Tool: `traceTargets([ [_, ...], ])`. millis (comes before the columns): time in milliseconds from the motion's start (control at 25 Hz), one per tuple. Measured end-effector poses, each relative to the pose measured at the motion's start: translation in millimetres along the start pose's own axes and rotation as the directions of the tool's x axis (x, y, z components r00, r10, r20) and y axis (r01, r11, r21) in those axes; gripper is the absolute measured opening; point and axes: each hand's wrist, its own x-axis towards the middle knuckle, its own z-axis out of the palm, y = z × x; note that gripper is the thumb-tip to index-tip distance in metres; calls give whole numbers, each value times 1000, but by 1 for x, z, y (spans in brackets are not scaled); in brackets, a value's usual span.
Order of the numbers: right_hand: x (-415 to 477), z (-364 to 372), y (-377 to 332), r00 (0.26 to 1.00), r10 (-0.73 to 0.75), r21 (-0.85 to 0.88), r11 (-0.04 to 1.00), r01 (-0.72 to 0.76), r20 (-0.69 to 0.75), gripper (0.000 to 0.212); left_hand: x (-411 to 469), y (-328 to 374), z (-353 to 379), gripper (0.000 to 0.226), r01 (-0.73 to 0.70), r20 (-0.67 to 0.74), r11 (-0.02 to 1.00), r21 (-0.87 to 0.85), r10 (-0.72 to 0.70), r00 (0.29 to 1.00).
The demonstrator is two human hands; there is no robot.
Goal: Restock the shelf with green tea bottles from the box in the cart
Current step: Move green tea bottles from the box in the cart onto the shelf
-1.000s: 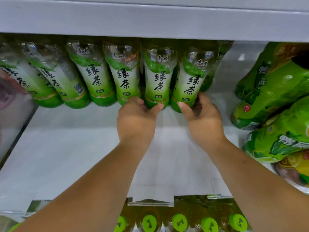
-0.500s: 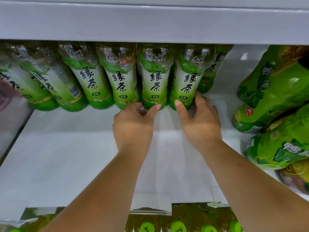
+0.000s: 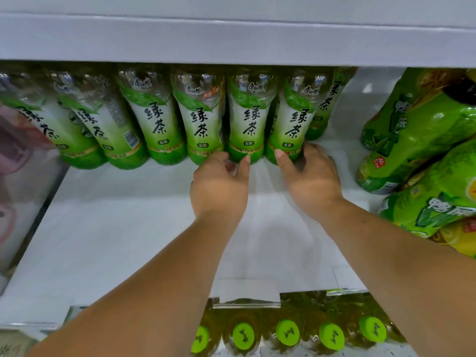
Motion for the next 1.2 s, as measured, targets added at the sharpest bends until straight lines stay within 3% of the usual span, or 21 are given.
traceTargets([
  [160,1,-8,-14,975,173,146,970,-193,142,67,5,-1,-13,22,-15,159,999,-32,20,987],
  [240,-14,-14,-23,958,244,278,919,-279,154,49,1,0,-21,28,-9,232,999,-48,20,972],
  [320,-35,-20,-27,948,288,391,863,-320,140,34,-5,1,-32,42,-53,302,998,-27,59,952],
  [400,-58,-24,-28,953,270,445,842,-304,139,33,-11,0,-42,49,-100,351,995,-15,99,931],
  [560,-104,-25,-37,968,214,419,873,-250,131,42,-31,-13,-72,48,-70,418,997,-11,68,906],
  [1000,-226,-86,-92,840,450,403,738,-541,304,44,-109,-15,-191,62,139,604,985,98,-170,779],
  [1200,-296,-126,-125,809,483,371,721,-585,337,50,-159,7,-242,59,91,679,991,94,-130,723],
])
